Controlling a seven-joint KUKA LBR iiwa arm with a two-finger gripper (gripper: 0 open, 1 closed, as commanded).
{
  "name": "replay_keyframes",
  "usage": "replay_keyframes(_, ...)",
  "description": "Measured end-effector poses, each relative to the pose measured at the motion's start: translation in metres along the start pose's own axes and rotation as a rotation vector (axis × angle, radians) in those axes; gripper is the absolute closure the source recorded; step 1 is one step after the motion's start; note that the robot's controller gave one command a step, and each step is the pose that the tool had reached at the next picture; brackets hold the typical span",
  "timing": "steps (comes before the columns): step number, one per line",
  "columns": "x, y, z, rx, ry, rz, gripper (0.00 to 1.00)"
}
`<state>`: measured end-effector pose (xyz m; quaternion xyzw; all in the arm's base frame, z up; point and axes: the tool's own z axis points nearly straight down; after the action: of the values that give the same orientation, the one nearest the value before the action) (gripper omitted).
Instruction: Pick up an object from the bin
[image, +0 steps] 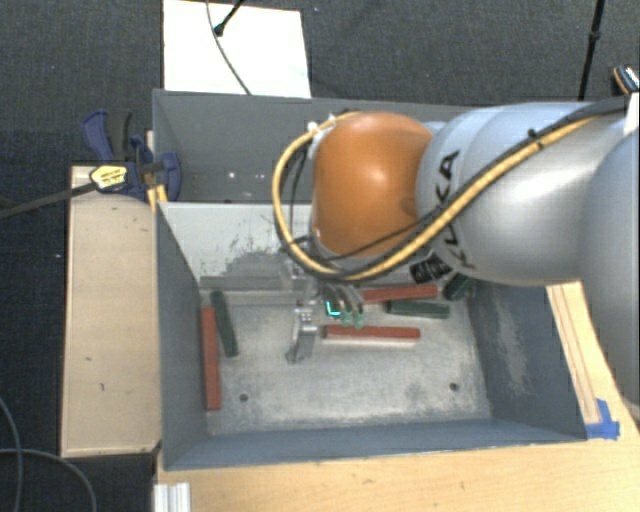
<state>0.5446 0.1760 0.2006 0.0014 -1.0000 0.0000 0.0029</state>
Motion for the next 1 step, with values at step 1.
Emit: replay_keyframes(1, -0.0467, -0.0923, 0.0729, 0.004, -0.002, -0.107, 0.0)
